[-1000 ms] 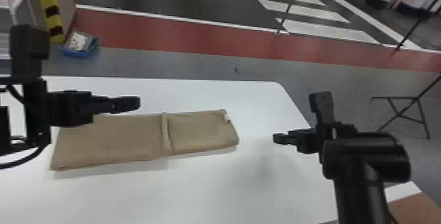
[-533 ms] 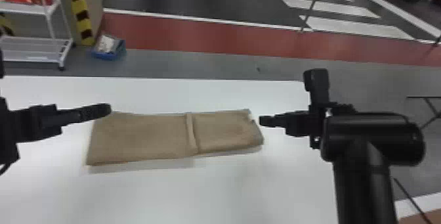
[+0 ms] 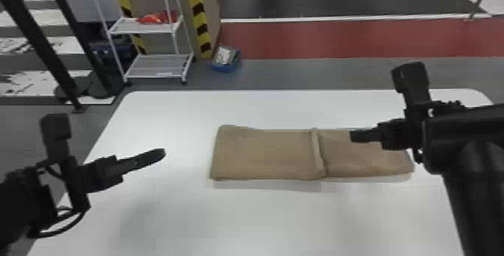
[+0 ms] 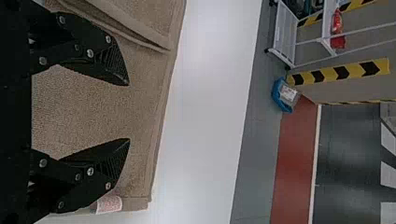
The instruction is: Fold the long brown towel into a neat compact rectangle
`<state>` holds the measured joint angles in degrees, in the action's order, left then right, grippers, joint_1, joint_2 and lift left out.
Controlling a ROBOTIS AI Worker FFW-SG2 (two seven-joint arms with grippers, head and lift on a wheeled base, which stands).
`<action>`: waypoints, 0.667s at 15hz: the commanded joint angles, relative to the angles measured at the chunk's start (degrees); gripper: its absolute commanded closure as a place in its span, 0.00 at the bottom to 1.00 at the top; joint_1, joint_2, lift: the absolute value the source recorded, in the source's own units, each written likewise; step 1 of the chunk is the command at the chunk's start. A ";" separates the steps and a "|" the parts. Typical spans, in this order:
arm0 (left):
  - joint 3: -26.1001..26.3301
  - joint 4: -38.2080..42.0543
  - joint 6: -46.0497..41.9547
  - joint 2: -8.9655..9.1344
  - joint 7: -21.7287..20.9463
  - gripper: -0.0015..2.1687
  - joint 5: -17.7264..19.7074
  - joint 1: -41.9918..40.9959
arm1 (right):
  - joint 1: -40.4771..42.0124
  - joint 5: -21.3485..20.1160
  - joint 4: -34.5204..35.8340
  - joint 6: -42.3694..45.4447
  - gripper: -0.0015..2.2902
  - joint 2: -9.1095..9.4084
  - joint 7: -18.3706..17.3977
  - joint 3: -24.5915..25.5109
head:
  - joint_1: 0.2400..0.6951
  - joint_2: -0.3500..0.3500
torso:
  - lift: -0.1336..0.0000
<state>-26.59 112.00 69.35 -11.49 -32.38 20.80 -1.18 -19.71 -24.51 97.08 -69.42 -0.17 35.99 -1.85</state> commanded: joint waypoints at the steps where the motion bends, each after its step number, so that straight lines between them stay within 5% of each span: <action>1: -0.92 -0.38 -1.18 -0.81 -0.05 0.03 0.83 -1.54 | -2.09 0.87 -4.79 2.31 0.24 0.22 -0.65 -0.70 | 1.00 0.68 | 0.07; 4: -1.88 -0.03 -1.18 -1.08 -0.23 0.03 1.70 -2.42 | -3.41 3.68 -6.81 3.19 0.24 0.22 -0.74 -1.31 | 1.00 0.71 | 0.07; 10: -1.88 -0.29 -1.36 -1.08 -0.40 0.04 1.97 -2.95 | -4.46 15.90 -7.43 -2.96 0.21 0.22 -0.48 1.50 | 1.00 0.79 | 0.07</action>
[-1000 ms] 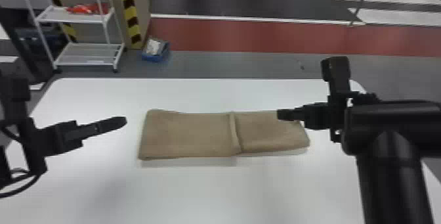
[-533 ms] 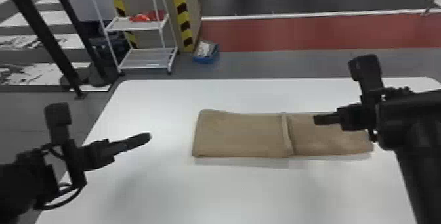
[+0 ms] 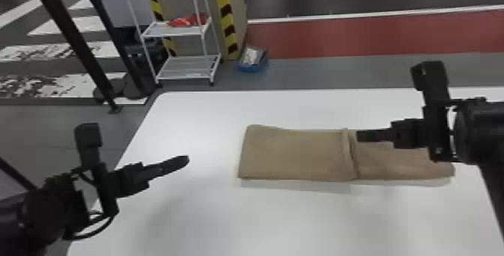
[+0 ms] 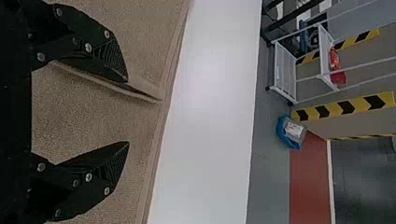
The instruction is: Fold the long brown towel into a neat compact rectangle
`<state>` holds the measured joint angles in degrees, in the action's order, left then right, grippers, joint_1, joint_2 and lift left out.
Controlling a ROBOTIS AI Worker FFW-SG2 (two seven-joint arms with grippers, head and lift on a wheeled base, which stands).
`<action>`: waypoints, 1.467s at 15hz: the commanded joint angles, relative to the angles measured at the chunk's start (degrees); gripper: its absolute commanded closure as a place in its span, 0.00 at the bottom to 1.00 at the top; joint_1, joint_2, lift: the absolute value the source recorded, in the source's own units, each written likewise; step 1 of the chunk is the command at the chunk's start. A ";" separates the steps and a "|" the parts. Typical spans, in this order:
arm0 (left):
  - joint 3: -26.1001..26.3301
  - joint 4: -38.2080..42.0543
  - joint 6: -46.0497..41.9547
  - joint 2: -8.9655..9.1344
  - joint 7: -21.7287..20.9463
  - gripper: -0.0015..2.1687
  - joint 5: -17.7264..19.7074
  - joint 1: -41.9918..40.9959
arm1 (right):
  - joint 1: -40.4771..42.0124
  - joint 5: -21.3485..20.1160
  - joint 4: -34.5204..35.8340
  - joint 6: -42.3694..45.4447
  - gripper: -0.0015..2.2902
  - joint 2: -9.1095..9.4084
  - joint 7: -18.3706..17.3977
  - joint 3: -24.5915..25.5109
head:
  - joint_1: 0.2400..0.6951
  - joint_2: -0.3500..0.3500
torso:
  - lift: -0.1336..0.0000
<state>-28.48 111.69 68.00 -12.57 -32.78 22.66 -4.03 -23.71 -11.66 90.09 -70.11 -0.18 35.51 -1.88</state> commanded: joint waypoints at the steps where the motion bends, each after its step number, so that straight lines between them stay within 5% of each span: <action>1: 0.00 0.02 -0.01 0.09 0.00 0.04 0.11 -0.10 | -0.90 4.28 -1.06 -3.68 0.21 0.23 0.00 2.76 | 1.00 0.79 | 0.07; 12: 0.00 -0.07 -0.71 0.18 0.09 0.04 0.20 -1.25 | -2.04 5.95 -6.24 -3.86 0.22 0.23 0.26 1.18 | 1.00 0.82 | 0.07; 17: 0.00 0.02 -0.71 0.35 0.09 0.04 0.20 -1.33 | -3.10 5.16 -8.35 -1.57 0.36 0.23 0.43 -1.20 | 1.00 0.84 | 0.07; 22: 0.00 -0.24 -0.71 0.18 0.09 0.04 0.20 -1.25 | -3.89 3.23 -9.41 -1.22 0.36 0.23 0.08 -2.95 | 1.00 0.84 | 0.07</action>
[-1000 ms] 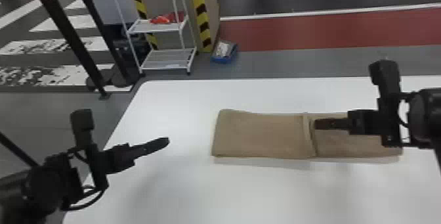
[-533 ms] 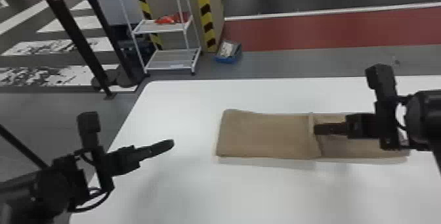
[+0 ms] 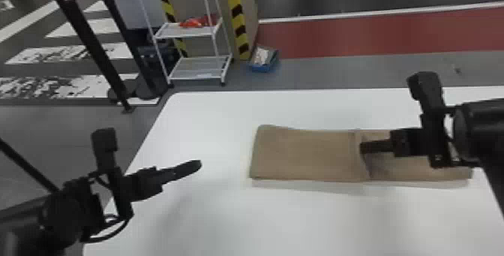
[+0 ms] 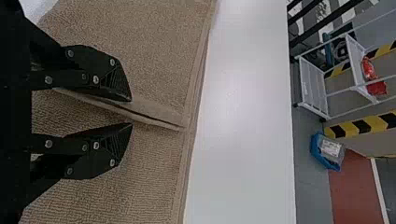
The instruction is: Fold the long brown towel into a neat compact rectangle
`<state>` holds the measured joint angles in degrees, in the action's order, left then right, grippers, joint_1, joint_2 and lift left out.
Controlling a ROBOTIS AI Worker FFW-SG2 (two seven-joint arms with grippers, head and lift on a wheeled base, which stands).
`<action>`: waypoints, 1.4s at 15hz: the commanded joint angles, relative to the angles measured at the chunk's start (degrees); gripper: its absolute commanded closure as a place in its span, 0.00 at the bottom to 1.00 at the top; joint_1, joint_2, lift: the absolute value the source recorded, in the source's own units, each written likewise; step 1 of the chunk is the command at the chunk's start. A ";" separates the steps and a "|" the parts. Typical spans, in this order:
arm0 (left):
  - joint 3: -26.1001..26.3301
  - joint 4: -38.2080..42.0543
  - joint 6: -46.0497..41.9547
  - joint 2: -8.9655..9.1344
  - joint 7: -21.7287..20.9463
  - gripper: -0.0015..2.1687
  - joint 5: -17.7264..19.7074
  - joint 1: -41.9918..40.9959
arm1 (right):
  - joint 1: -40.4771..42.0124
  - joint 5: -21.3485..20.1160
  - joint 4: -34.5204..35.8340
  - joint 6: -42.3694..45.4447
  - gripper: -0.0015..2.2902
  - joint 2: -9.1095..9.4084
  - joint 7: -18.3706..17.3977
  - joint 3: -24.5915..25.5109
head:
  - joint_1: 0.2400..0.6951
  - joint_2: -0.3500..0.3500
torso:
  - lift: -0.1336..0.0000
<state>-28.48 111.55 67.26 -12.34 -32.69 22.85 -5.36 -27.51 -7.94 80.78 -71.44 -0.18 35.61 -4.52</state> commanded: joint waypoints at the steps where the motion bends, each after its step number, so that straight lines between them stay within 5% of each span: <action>1: 0.00 -0.10 0.02 -0.14 0.08 0.04 0.00 0.00 | -0.17 -0.59 -0.36 0.11 0.36 0.23 -0.11 -0.32 | 1.00 0.84 | 0.07; 4: 0.00 -0.19 0.02 -0.23 0.08 0.04 0.00 0.00 | -0.61 -1.64 -1.15 0.11 0.36 0.23 -0.19 -0.58 | 1.00 0.84 | 0.07; 8: 0.00 -0.10 0.02 -0.23 0.08 0.04 0.00 -0.35 | -0.61 -1.73 -1.24 0.29 0.50 0.23 -0.28 -1.28 | 1.00 0.84 | 0.07; 12: -0.62 0.34 0.02 -0.23 -0.09 0.04 0.09 -0.79 | 0.44 -1.73 1.13 -0.59 0.18 0.23 -0.28 -2.34 | 1.00 0.84 | 0.07; 21: -1.85 0.25 -0.15 -0.49 -0.18 0.04 0.79 -1.32 | 1.76 0.46 5.88 -2.17 0.17 0.23 -0.11 -2.43 | 1.00 0.89 | 0.07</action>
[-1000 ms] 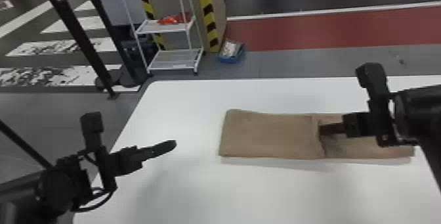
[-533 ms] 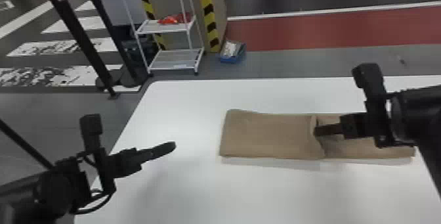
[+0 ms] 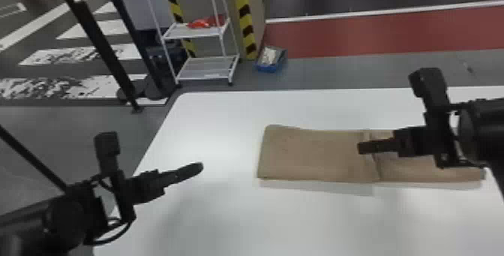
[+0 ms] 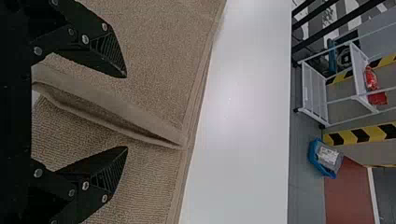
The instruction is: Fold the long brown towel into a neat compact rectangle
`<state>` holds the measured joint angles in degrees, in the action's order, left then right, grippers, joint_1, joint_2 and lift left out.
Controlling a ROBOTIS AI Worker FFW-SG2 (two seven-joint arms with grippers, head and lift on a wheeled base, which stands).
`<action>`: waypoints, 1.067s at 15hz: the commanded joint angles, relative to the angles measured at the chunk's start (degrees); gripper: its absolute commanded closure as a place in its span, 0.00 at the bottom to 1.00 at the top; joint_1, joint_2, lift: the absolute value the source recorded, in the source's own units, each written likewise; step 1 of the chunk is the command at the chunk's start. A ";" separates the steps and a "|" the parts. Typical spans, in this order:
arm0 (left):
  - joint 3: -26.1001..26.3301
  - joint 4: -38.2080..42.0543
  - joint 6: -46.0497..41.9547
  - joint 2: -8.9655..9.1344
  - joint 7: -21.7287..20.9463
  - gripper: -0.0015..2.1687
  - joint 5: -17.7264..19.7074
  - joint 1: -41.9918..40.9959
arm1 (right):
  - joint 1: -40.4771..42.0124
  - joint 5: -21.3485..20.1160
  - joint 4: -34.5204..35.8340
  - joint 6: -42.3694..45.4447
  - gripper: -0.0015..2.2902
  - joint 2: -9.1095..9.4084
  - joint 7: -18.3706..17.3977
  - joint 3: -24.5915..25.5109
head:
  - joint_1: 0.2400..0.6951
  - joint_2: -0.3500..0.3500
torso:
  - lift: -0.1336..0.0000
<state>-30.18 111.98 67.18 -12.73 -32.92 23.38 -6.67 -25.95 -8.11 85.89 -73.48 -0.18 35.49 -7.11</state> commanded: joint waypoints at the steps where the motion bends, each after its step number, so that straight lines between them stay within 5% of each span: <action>1: -0.14 -0.27 -0.24 -0.19 0.04 0.04 0.27 -0.01 | 0.20 0.64 0.77 -0.13 0.17 0.23 -0.07 0.17 | 1.00 0.89 | 0.07; 9: 0.03 -0.36 -0.42 0.08 0.04 0.04 0.18 -0.01 | -0.06 -1.29 -5.12 4.44 0.18 0.23 -1.04 -3.35 | 1.00 0.90 | 0.07; 13: 0.03 -0.54 -0.42 0.08 0.13 0.04 0.27 -0.01 | -0.15 -1.29 -5.12 5.32 0.35 0.23 -0.77 -3.61 | 1.00 0.90 | 0.07; 16: 0.03 -0.62 -0.42 -0.01 0.13 0.04 0.27 -0.01 | -0.15 -1.21 -4.95 5.49 0.31 0.23 -1.04 -3.61 | 1.00 0.91 | 0.07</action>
<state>-30.14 111.39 66.76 -12.66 -32.78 23.64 -6.68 -26.10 -9.36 80.78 -68.03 -0.18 34.57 -10.72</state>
